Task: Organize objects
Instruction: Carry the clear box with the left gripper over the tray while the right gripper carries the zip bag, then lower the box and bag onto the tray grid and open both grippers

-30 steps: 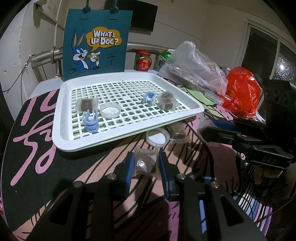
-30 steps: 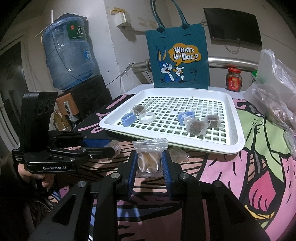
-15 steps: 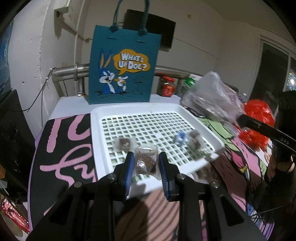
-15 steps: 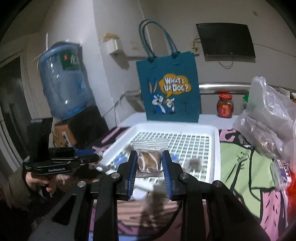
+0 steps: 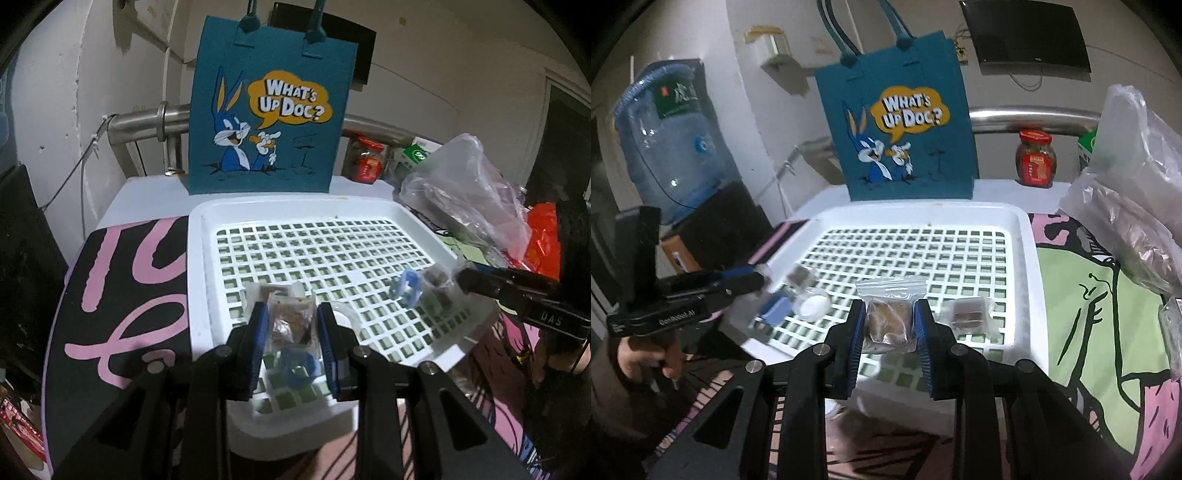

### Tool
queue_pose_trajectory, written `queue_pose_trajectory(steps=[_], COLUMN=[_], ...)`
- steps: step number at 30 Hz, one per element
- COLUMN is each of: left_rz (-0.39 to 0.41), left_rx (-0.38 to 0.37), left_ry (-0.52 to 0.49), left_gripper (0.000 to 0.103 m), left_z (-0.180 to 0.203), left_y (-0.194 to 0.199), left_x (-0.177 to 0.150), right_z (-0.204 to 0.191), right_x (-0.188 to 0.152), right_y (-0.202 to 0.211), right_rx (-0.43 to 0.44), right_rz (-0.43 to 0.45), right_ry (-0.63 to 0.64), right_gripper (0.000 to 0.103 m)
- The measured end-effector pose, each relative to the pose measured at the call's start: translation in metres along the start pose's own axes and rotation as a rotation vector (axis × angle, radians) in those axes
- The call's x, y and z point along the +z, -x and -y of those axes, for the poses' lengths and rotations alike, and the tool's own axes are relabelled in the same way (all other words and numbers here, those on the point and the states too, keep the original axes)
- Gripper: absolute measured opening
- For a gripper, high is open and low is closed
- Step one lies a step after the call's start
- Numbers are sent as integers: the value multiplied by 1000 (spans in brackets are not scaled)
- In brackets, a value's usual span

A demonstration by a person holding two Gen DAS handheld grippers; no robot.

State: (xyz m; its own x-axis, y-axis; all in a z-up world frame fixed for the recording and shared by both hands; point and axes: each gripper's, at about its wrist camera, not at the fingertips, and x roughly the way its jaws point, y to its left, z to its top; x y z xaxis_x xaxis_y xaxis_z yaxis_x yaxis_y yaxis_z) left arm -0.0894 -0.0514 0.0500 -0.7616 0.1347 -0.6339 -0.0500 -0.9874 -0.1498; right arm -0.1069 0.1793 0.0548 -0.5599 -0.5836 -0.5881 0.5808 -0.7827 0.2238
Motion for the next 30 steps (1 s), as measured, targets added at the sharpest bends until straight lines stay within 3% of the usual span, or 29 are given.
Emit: queue_pose_trajectory(steps=[17, 21, 23, 28, 30], left_rz=[12, 9, 14, 61, 85], left_rx=[21, -3, -14, -38, -53], left_ry=[-8, 11, 12, 12, 10], left_gripper=[29, 31, 35, 61, 64], left_z=[-1, -2, -1, 5, 7], left_y=[-10, -9, -6, 9, 18], left_x=[-4, -4, -4, -3, -2], right_z=[18, 15, 11, 3, -2], right_x=[-2, -4, -4, -3, -3], right_y=[-29, -28, -23, 0, 13], right_rx=[-89, -89, -94, -88, -81], right_rz=[-44, -36, -17, 54, 91], right_ry=[-2, 0, 6, 10, 11], right_gripper=[29, 54, 57, 72, 75])
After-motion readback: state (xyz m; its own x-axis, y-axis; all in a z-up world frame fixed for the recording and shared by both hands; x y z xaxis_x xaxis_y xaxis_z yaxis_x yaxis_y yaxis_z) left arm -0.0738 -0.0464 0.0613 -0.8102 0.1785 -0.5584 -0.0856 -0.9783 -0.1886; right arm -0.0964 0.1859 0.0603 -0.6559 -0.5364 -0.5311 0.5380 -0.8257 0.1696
